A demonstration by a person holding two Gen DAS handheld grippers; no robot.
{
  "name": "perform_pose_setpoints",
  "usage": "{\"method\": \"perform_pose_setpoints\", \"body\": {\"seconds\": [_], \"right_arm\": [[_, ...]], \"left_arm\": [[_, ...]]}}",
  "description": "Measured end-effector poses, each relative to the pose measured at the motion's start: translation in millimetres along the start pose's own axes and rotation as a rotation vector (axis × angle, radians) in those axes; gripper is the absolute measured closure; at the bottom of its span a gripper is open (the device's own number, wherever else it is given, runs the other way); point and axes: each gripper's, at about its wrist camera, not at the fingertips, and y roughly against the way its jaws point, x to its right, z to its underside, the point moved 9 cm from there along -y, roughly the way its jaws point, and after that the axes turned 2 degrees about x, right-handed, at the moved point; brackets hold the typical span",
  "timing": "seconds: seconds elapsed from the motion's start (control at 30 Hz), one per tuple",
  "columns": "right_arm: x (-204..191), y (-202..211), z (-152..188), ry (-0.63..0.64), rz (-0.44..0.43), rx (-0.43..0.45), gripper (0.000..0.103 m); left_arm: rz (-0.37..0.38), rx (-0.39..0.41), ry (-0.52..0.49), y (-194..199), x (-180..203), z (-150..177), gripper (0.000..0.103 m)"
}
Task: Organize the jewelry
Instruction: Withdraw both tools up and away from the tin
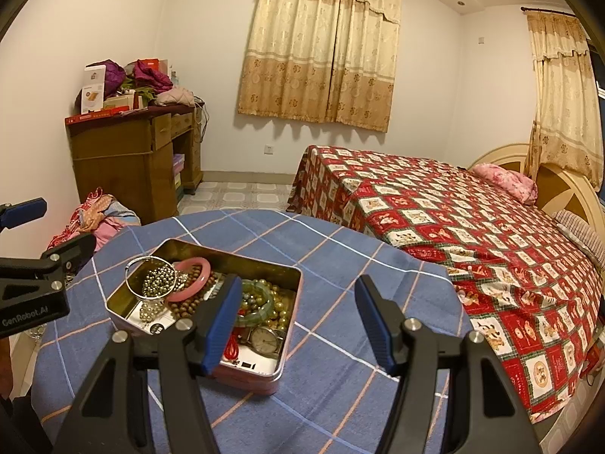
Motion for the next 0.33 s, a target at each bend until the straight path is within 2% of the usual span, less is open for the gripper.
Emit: {"method": "perform_pose_setpoints", "body": {"seconds": [0.33], "right_arm": [[5.0,-2.7,6.2,-0.009,-0.001,-0.008,0.038]], "left_arm": [[-0.004,0.014,-0.020,-0.3,3.5,3.4,0.017]]}}
